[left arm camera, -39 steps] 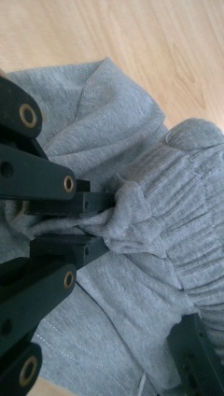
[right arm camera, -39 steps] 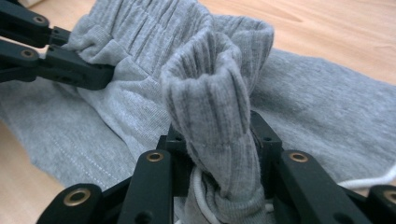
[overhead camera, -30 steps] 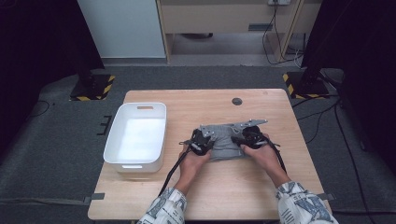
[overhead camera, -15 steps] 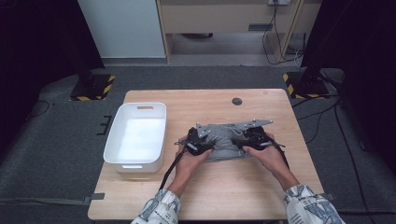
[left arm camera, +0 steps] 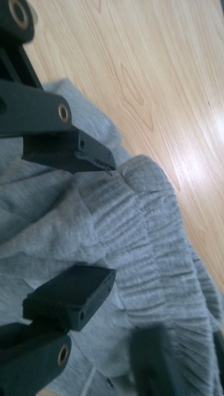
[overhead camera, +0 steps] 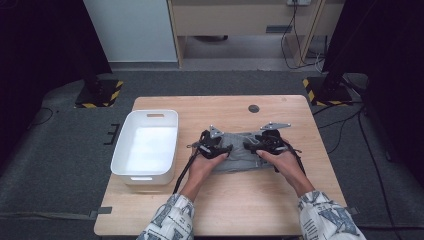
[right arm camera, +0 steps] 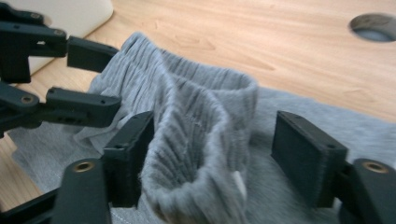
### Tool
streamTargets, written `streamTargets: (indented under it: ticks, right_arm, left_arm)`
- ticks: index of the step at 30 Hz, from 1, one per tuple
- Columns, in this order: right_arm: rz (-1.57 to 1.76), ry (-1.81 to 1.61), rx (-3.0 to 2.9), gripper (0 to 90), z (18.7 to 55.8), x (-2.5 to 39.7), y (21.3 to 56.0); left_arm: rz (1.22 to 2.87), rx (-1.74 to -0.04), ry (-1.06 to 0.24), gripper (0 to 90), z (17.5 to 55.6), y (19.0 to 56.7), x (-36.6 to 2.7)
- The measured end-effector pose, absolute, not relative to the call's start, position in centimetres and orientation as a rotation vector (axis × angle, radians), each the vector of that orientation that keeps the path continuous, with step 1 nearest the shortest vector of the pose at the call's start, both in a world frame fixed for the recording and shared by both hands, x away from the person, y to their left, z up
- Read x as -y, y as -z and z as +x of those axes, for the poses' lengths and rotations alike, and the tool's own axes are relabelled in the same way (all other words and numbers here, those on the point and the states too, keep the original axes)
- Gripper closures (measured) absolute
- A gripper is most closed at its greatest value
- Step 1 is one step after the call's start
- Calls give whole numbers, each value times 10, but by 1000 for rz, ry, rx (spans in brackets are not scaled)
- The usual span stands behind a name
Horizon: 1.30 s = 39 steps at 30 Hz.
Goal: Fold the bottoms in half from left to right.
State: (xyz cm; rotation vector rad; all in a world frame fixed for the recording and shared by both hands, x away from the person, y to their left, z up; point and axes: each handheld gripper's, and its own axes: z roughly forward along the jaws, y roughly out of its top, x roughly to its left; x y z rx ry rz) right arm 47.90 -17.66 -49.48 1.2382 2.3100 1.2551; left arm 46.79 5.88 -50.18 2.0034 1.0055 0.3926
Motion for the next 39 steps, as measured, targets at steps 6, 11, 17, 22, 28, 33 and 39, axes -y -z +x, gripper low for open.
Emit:
streamTargets:
  ticks: [6,11,17,22,28,33,39]
  right_arm:
    - [1205,-1292,-2327,520,479,175,496]
    - [1171,-1294,-2330,594,466,180,490]
    - [1081,-1257,-2352,583,441,178,484]
    - [1035,-1245,-2383,548,424,177,486]
    - [1002,-1212,-2397,557,410,178,491]
    - [992,-1214,-2398,582,405,179,494]
    - [989,-1210,-2406,557,399,181,497]
  left_arm:
    - [2021,-960,-403,547,467,497,-58]
    - [2015,-925,-424,635,457,493,-57]
    - [2036,-874,-450,654,431,487,-58]
    - [2052,-857,-435,660,409,488,-66]
    - [2054,-853,-434,604,397,489,-70]
    - [2048,-841,-463,434,394,487,-69]
    - [2052,-823,-475,382,393,487,-67]
